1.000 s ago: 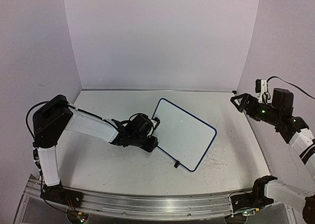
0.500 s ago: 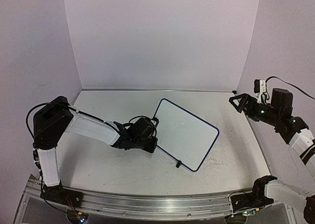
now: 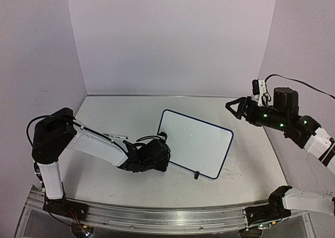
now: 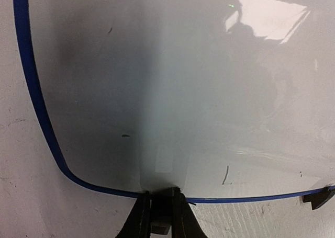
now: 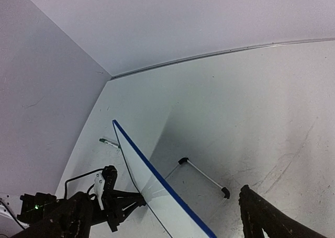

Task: Write a sentence on the whiteboard
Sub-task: Move the whiteboard to the center of the board.

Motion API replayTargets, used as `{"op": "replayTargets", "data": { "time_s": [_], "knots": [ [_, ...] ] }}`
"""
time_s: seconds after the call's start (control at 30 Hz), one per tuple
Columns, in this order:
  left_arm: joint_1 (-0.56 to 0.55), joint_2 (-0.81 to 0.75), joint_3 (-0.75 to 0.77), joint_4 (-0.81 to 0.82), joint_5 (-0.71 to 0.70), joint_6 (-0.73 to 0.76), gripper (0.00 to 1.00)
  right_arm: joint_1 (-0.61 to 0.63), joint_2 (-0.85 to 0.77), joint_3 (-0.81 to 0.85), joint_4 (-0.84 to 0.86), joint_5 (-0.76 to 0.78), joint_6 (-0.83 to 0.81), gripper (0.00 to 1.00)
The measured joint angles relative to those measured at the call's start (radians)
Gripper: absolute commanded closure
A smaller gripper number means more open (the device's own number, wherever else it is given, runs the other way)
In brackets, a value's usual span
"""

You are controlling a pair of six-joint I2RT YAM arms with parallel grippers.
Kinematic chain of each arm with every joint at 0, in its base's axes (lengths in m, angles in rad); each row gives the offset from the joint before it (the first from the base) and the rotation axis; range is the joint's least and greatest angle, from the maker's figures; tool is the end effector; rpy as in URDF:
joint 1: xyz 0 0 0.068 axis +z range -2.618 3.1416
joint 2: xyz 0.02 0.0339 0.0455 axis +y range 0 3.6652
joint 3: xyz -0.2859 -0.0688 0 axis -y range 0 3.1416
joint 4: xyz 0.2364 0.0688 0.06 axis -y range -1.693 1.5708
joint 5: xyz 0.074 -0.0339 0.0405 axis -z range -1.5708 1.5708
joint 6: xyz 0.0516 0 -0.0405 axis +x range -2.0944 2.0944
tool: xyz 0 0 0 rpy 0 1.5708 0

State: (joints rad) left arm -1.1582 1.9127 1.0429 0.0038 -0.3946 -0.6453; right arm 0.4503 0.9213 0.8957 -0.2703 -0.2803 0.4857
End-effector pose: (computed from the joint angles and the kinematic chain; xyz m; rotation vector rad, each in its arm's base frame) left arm 0.1758 -0.3521 0.1482 0.4343 2.3457 -0.3913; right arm 0.1767 0.1013 0.3591 -0.1688 1.9487 0.8949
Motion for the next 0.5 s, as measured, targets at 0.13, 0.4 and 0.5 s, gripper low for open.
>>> {"op": "replayTargets", "data": {
  "time_s": [0.13, 0.4, 0.5],
  "knots": [
    [-0.031, -0.002, -0.008, -0.006, -0.049, -0.067, 0.94, 0.074, 0.043, 0.032, 0.0, 0.043, 0.013, 0.02],
    [-0.083, -0.002, -0.009, -0.047, -0.138, -0.231, 0.96, 0.277, 0.14, 0.058, 0.009, 0.137, 0.023, 0.02],
    [-0.094, -0.002, -0.009, -0.06, -0.163, -0.301, 0.97, 0.367, 0.189, 0.059, 0.013, 0.178, 0.038, 0.02]
  ]
}}
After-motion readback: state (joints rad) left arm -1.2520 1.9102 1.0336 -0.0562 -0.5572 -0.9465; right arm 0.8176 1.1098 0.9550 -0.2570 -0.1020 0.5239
